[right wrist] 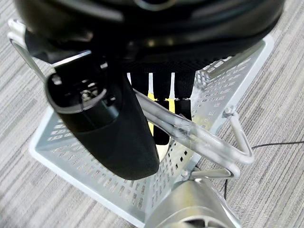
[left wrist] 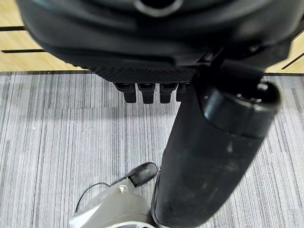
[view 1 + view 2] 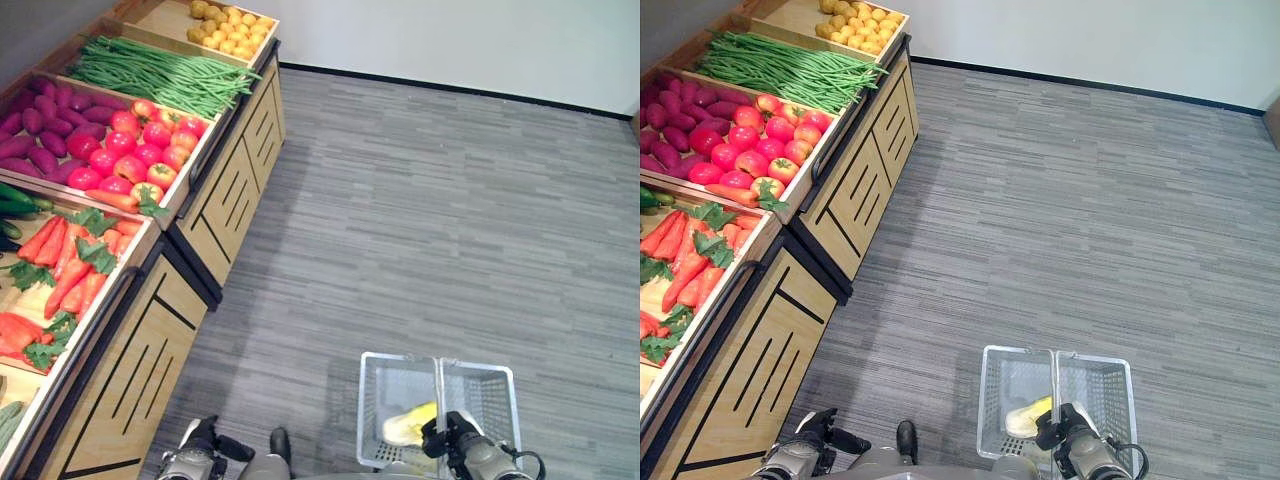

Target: Get the vegetables into the basket

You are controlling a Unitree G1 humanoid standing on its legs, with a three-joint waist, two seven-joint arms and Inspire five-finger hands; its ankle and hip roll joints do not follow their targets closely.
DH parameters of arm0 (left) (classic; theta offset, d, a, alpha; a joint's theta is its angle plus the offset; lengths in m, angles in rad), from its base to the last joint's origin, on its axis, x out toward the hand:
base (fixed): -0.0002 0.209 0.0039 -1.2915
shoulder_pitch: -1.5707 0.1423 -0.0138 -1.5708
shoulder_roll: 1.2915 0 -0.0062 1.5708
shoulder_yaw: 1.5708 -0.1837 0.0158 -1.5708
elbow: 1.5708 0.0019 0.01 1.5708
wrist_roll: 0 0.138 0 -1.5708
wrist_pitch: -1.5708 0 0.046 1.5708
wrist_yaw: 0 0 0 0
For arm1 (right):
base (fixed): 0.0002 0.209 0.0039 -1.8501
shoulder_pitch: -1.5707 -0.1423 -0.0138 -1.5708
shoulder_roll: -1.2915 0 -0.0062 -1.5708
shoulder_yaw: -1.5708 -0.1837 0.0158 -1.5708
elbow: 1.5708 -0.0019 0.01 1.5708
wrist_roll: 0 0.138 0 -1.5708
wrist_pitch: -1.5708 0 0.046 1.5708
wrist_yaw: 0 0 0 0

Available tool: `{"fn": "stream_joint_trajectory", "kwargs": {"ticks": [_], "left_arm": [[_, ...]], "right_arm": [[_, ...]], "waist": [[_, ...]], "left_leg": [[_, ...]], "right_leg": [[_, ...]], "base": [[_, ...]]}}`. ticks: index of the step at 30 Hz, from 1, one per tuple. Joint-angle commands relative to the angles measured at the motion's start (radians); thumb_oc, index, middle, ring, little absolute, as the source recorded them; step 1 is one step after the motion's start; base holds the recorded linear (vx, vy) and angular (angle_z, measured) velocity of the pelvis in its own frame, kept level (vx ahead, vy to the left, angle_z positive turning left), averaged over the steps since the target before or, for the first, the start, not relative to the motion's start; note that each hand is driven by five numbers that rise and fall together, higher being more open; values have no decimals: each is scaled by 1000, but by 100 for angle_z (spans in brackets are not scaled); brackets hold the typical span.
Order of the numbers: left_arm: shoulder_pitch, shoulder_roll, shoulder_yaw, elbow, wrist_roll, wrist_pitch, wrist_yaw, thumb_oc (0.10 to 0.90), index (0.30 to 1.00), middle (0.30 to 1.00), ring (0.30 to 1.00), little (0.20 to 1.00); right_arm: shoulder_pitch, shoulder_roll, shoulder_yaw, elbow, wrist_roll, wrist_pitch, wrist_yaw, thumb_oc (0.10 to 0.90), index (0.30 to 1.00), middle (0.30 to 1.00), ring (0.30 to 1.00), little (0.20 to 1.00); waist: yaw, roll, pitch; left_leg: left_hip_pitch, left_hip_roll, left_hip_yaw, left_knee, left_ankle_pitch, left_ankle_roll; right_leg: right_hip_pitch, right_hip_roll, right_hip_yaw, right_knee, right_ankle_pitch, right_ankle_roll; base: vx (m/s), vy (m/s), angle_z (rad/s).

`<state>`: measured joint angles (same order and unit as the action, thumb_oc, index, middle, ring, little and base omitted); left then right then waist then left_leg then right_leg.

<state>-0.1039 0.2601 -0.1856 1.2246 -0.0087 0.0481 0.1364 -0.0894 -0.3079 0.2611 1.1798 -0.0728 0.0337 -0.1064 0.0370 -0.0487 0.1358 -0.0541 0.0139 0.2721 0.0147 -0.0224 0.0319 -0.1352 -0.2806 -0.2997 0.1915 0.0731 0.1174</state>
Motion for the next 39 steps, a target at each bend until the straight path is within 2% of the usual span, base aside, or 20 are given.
{"fn": "stream_joint_trajectory", "kwargs": {"ticks": [1,2,3,5,7,9,10,11,15,20,23,26,28,30,31,32,34,35,36,39], "left_arm": [[-25,42,-7,6,36,-8,8,900,1000,1000,1000,1000],[-23,48,-7,4,40,-10,8,900,1000,1000,1000,1000],[-23,48,-7,4,40,-10,8,900,1000,1000,1000,1000],[-31,57,4,7,33,-13,18,900,1000,1000,1000,1000],[-31,58,6,6,29,-14,21,900,1000,1000,1000,1000],[-33,60,12,11,19,-15,26,900,1000,1000,1000,1000],[-36,59,11,12,14,-17,25,900,1000,1000,1000,1000],[-36,59,12,12,14,-17,25,900,1000,1000,1000,1000],[-37,39,9,26,-4,-13,33,900,1000,1000,1000,1000],[-47,28,-2,33,-14,-9,36,900,1000,1000,1000,1000],[-58,28,-2,33,-35,-5,46,900,1000,1000,1000,1000],[-61,32,7,31,-49,-7,51,900,1000,1000,1000,1000],[-72,32,13,26,-71,-10,52,900,1000,1000,1000,1000],[-78,31,4,17,-72,-8,53,900,1000,1000,1000,1000],[-80,30,-9,11,-65,-9,48,900,1000,1000,1000,1000],[-81,27,-13,1,-64,-7,42,900,1000,1000,1000,1000],[-83,29,-18,-7,-45,-5,36,900,1000,1000,1000,1000],[-79,28,-16,-13,-44,-6,34,900,1000,1000,1000,1000],[-72,28,-11,-12,-46,-8,32,900,1000,1000,1000,1000],[-61,33,-10,0,-24,-3,28,900,1000,1000,1000,1000]], "right_arm": [[27,-17,24,-34,-5,13,32,400,300,300,300,300],[24,-19,29,-51,-12,12,32,400,300,300,300,300],[24,-19,29,-51,-12,12,33,400,300,300,300,300],[13,-18,32,-69,-11,9,31,400,300,300,300,300],[13,-18,33,-69,-11,10,30,400,300,300,300,300],[13,-12,40,-77,-12,7,31,400,300,300,300,300],[17,-11,46,-84,-11,4,39,400,300,300,300,300],[17,-11,46,-84,-11,4,39,400,300,300,300,300],[19,-26,51,-102,-13,1,34,400,300,300,300,300],[12,-37,50,-117,8,0,24,400,300,300,300,300],[0,-45,54,-141,29,-5,12,400,300,300,300,300],[1,-49,55,-152,46,-8,7,400,300,300,300,300],[5,-63,60,-155,53,-14,7,400,300,300,300,300],[15,-74,58,-151,56,-15,9,400,300,300,300,300],[26,-83,49,-146,60,-14,7,400,300,300,300,300],[31,-85,40,-134,63,-10,8,400,300,300,300,300],[36,-85,24,-121,62,-10,6,400,300,300,300,300],[34,-84,24,-112,55,-7,8,400,300,300,300,300],[33,-79,36,-105,25,0,11,400,300,300,300,300],[37,-57,23,-87,23,3,9,400,300,300,300,300]], "waist": [[25,11,73],[23,18,79],[24,19,80],[31,12,87],[34,8,87],[29,-5,87],[28,-19,80],[26,-19,80],[18,-20,64],[8,-18,75],[3,-26,98],[2,-36,111],[8,-42,147],[4,-41,158],[-13,-33,157],[-19,-27,154],[-44,-12,138],[-35,-12,136],[-22,-12,136],[-25,-16,126]], "left_leg": [[45,-42,-31,69,-141,66],[63,-40,-17,42,-128,63],[65,-39,-16,41,-127,63],[56,-32,0,17,-102,56],[51,-32,1,18,-100,54],[59,-30,-6,11,-97,44],[70,-20,-35,10,-95,24],[71,-20,-37,10,-95,24],[88,31,-92,2,-83,-15],[71,63,-122,6,-66,-33],[40,91,-138,20,-56,-47],[8,108,-149,71,-63,-56],[-111,129,-162,284,-21,-79],[-142,126,-143,309,-10,-85],[-140,108,-62,209,-15,-80],[-160,92,-22,168,-13,-78],[-162,99,112,104,6,-75],[-153,87,91,104,1,-67],[-139,62,42,122,-35,-46],[-115,55,57,123,-55,-25]], "right_leg": [[-31,-5,50,131,65,73],[-49,4,61,75,105,76],[-48,6,62,72,107,76],[-74,29,98,-113,152,74],[-81,32,106,-136,158,78],[-85,60,150,-179,136,73],[-78,85,181,-157,94,59],[-77,85,179,-156,93,59],[-62,115,121,-93,-13,22],[-80,131,92,-40,-62,-1],[-140,140,80,65,-122,-22],[-134,150,67,60,-139,-38],[-72,161,26,-5,-137,-67],[-37,162,1,-35,-147,-65],[-5,142,-36,-68,-142,-53],[-4,134,-52,-77,-135,-48],[-10,123,-82,-69,-132,-40],[-12,118,-79,-52,-139,-39],[-6,104,-72,-21,-158,-38],[11,71,-70,6,-139,-23]], "base": [[40,113,-26],[31,61,-29],[49,60,-26],[20,-54,-14],[32,-69,-3],[172,-201,8],[224,-256,28],[251,-289,43],[249,-326,64],[119,-196,39],[139,-242,11],[104,-193,29],[65,-217,31],[73,-46,89],[74,121,93],[18,172,82],[45,214,131],[146,327,97],[150,304,29],[127,271,-38]]}}
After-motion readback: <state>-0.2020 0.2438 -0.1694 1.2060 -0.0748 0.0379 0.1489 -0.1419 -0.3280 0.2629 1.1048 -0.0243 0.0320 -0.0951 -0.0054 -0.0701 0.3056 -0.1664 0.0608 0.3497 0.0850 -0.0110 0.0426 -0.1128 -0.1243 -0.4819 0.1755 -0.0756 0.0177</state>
